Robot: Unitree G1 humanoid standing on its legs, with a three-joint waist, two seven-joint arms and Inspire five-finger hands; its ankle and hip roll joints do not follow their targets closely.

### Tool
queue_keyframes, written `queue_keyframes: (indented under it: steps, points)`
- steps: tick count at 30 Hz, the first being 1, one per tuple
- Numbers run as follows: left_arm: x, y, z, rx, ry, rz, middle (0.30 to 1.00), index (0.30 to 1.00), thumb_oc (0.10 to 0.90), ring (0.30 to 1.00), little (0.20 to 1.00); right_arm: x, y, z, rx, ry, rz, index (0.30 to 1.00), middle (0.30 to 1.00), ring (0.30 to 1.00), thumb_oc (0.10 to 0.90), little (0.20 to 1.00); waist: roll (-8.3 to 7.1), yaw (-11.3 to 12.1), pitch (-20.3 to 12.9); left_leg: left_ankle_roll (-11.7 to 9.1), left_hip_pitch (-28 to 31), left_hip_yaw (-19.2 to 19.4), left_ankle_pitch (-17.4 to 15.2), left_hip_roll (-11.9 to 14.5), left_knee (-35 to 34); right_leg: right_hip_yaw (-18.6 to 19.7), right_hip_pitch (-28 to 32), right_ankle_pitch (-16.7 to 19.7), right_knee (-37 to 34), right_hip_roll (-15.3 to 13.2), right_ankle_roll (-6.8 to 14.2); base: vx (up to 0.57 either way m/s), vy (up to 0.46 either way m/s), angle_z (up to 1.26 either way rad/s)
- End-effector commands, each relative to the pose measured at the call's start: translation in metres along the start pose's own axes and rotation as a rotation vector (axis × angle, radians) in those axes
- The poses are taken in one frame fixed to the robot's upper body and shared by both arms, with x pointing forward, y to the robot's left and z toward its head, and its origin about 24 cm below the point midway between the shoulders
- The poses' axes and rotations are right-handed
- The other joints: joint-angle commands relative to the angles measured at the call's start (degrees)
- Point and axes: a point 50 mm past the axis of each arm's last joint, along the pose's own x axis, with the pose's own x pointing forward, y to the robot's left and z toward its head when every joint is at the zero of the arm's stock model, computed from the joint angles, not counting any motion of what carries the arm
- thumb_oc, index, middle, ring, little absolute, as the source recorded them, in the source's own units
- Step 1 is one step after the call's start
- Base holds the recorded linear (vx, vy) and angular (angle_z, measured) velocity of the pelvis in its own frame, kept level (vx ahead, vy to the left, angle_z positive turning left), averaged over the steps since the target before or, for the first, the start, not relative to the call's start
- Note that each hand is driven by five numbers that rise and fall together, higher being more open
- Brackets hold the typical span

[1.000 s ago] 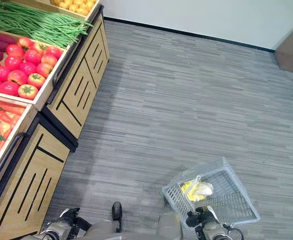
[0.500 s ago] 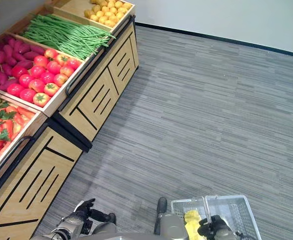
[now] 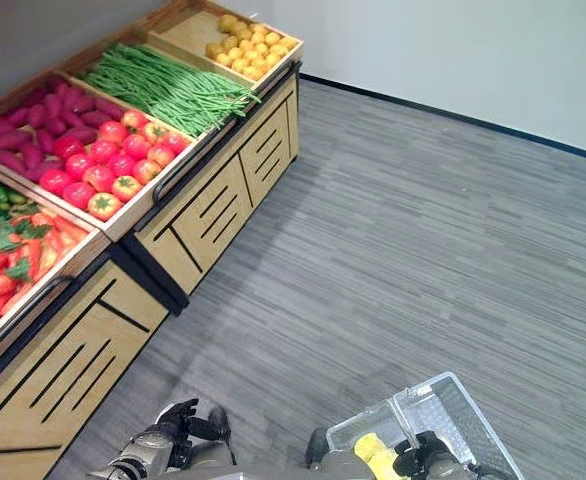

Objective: Get the vegetables into the basket

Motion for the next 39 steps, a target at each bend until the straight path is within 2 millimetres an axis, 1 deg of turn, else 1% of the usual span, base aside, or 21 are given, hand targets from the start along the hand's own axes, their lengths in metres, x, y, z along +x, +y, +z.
queue_keyframes:
  steps: [1,3,6,9,14,15,18,19,20,21,24,26,30,31,32,33,35,36,37,38,39]
  points:
    - [0.000,0.036,-0.010,0.038,0.032,0.101,1.000,1.000,0.900,1.000,1.000,0.000,0.010,0.009,-0.017,-0.025,0.025,0.300,0.300,0.300,0.400,0.300,-4.53,2.89,1.34,1.54,-3.14,1.44,-4.34,-2.81,6.03,6.67,-2.79,1.68,4.02,-11.81,8.52,0.05,0.156,-0.11]
    - [0.000,0.043,-0.005,0.020,0.017,0.122,1.000,1.000,0.900,1.000,1.000,0.000,0.013,0.019,-0.026,-0.049,0.035,0.300,0.300,0.300,0.400,0.300,-5.95,4.14,1.55,2.79,-3.24,1.21,-5.70,-4.47,5.95,7.00,-3.39,3.23,4.24,-13.03,9.58,0.06,0.203,0.05]
    - [0.000,0.049,-0.005,-0.003,0.015,0.141,1.000,1.000,0.900,1.000,1.000,0.000,0.017,0.027,-0.030,-0.076,0.044,0.300,0.300,0.300,0.400,0.300,-7.14,5.23,1.74,4.11,-2.59,0.56,-6.47,-6.49,4.95,7.29,-4.43,5.89,6.64,-14.31,10.61,0.07,0.181,0.11]
    - [0.000,0.053,-0.004,-0.003,0.013,0.149,1.000,1.000,0.900,1.000,1.000,0.000,0.016,0.032,-0.020,-0.092,0.042,0.300,0.300,0.300,0.400,0.300,-7.03,5.56,2.17,5.22,-1.84,-0.78,-6.97,-7.71,4.21,9.16,-6.43,6.85,11.94,-13.72,10.55,0.09,0.165,0.18]
    - [0.000,0.054,-0.004,0.016,0.015,0.150,1.000,1.000,0.900,1.000,1.000,0.000,0.017,0.030,-0.013,-0.085,0.045,0.300,0.300,0.300,0.400,0.300,-6.30,4.18,2.93,5.07,1.41,-4.75,-7.86,-8.77,2.27,11.54,-10.57,9.67,7.05,-12.99,10.22,0.17,0.026,0.62]
    - [0.000,0.054,-0.005,0.023,0.018,0.151,1.000,1.000,0.900,1.000,1.000,0.000,0.018,0.029,-0.014,-0.084,0.048,0.300,0.300,0.300,0.400,0.300,-6.30,3.19,3.51,5.20,2.80,-6.83,-8.58,-9.14,2.28,14.14,-12.02,9.74,5.00,-11.53,10.35,0.29,-0.007,0.83]
    - [0.000,0.052,-0.003,0.043,0.010,0.146,1.000,1.000,0.900,1.000,1.000,0.000,0.019,0.022,0.001,-0.066,0.048,0.300,0.300,0.300,0.400,0.300,-6.32,1.22,4.11,5.29,4.89,-11.58,-9.53,-10.13,1.53,18.57,-14.39,9.79,1.64,-8.50,10.39,0.30,-0.038,1.32]
    - [0.000,0.051,-0.001,0.045,0.004,0.145,1.000,1.000,0.900,1.000,1.000,-0.001,0.020,0.017,-0.009,-0.051,0.054,0.300,0.300,0.300,0.400,0.300,-6.32,0.18,4.01,5.27,6.24,-14.38,-9.92,-10.70,0.86,20.73,-15.65,10.11,0.63,-6.17,9.88,0.29,-0.072,1.84]
    - [0.000,0.050,-0.001,0.045,0.004,0.144,1.000,1.000,0.900,1.000,1.000,-0.001,0.020,0.017,-0.010,-0.051,0.054,0.300,0.300,0.300,0.400,0.300,-6.16,0.11,4.06,5.24,6.36,-14.47,-10.07,-10.54,0.88,20.59,-15.49,10.00,0.67,-6.04,9.84,0.29,-0.104,1.54]
    - [0.000,0.050,0.000,0.049,-0.001,0.140,1.000,1.000,0.900,1.000,1.000,-0.001,0.020,0.014,-0.021,-0.041,0.055,0.300,0.300,0.300,0.400,0.300,-6.28,-0.57,4.06,5.18,7.14,-16.71,-10.29,-11.30,0.85,22.54,-16.42,9.71,1.87,-3.99,9.46,0.12,-0.049,1.21]
    - [0.000,0.046,0.000,0.056,0.000,0.130,1.000,1.000,0.900,1.000,1.000,-0.001,0.020,0.006,-0.006,-0.019,0.054,0.300,0.300,0.300,0.400,0.300,-6.05,-0.99,3.62,4.62,7.34,-18.93,-10.47,-11.11,0.90,24.21,-15.16,7.56,3.80,-2.84,8.37,0.13,-0.137,0.66]
    - [0.001,0.042,0.001,0.063,-0.002,0.117,1.000,1.000,0.900,1.000,1.000,-0.001,0.019,0.002,-0.003,-0.006,0.052,0.300,0.300,0.300,0.400,0.300,-5.11,-1.14,3.05,3.70,7.78,-21.43,-9.94,-9.99,0.39,24.00,-14.37,5.87,4.98,-1.73,7.32,0.12,-0.167,0.42]
    - [0.001,0.042,0.001,0.063,-0.002,0.117,1.000,1.000,0.900,1.000,1.000,-0.001,0.018,0.002,-0.003,-0.006,0.052,0.300,0.300,0.300,0.400,0.300,-5.10,-1.18,3.05,3.70,7.78,-21.47,-9.94,-9.98,0.39,23.96,-14.36,5.87,4.98,-1.74,7.32,0.03,-0.106,0.47]
    - [0.001,0.035,0.002,0.055,-0.003,0.105,1.000,1.000,0.900,1.000,1.000,-0.001,0.014,0.002,-0.018,-0.012,0.042,0.300,0.300,0.300,0.400,0.300,-3.62,-1.13,2.40,1.47,6.11,-23.58,-8.02,-7.60,0.71,19.51,-12.55,3.53,5.27,-1.62,5.61,0.13,-0.490,-0.07]
    - [0.001,0.032,0.003,0.020,-0.008,0.093,1.000,1.000,0.900,1.000,1.000,-0.001,0.010,0.001,-0.016,-0.014,0.033,0.300,0.300,0.300,0.400,0.300,-3.07,-1.39,2.36,0.79,5.03,-22.05,-7.70,-6.89,1.58,16.86,-10.89,2.77,4.88,-2.09,5.12,0.12,-0.507,0.90]
    - [0.001,0.030,0.003,0.015,-0.009,0.088,1.000,1.000,0.900,1.000,1.000,-0.001,0.009,0.002,-0.004,-0.018,0.029,0.300,0.300,0.300,0.400,0.300,-3.05,-1.87,2.24,0.73,3.94,-19.82,-6.92,-6.67,1.91,15.90,-10.52,2.85,4.55,-2.85,5.16,0.03,-0.135,1.94]
    - [0.001,0.026,0.006,0.033,-0.019,0.075,1.000,1.000,0.900,1.000,1.000,0.000,0.004,0.004,0.022,-0.025,0.013,0.300,0.300,0.300,0.400,0.300,-2.71,-3.44,2.50,0.60,1.84,-8.44,-5.49,-4.54,3.16,13.57,-9.60,2.55,4.44,-4.57,5.40,-0.04,0.019,2.65]
    - [0.001,0.021,0.009,0.062,-0.030,0.057,1.000,1.000,0.900,1.000,1.000,0.000,-0.001,0.002,0.042,-0.018,0.006,0.300,0.300,0.300,0.400,0.300,-1.73,-5.18,2.33,0.27,1.97,2.87,-4.13,-2.22,3.12,10.74,-8.86,2.18,4.45,-5.73,5.69,-0.06,0.051,1.50]
    - [0.001,0.020,0.008,0.071,-0.029,0.053,1.000,1.000,0.900,1.000,1.000,0.000,0.001,0.001,0.040,-0.010,0.008,0.300,0.300,0.300,0.400,0.300,-1.12,-5.53,1.82,0.28,2.54,5.85,-3.99,-1.60,1.82,9.59,-8.38,1.86,4.38,-5.82,5.89,-0.05,0.066,0.82]
    - [0.001,0.018,0.009,0.075,-0.029,0.049,1.000,1.000,0.900,1.000,1.000,-0.001,0.003,-0.002,0.040,-0.001,0.013,0.300,0.300,0.300,0.400,0.300,-0.58,-5.49,1.60,0.09,2.68,7.07,-2.87,-1.34,1.31,8.68,-8.10,1.93,4.35,-5.98,5.90,0.04,0.041,0.09]
    - [0.001,0.017,0.008,0.074,-0.026,0.047,1.000,1.000,0.900,1.000,1.000,0.000,0.003,-0.002,0.036,0.003,0.015,0.300,0.300,0.300,0.400,0.300,-0.47,-5.35,1.17,0.13,2.98,6.08,-3.13,-1.69,1.04,8.48,-8.04,2.10,4.21,-5.94,5.95,0.04,0.037,0.85]
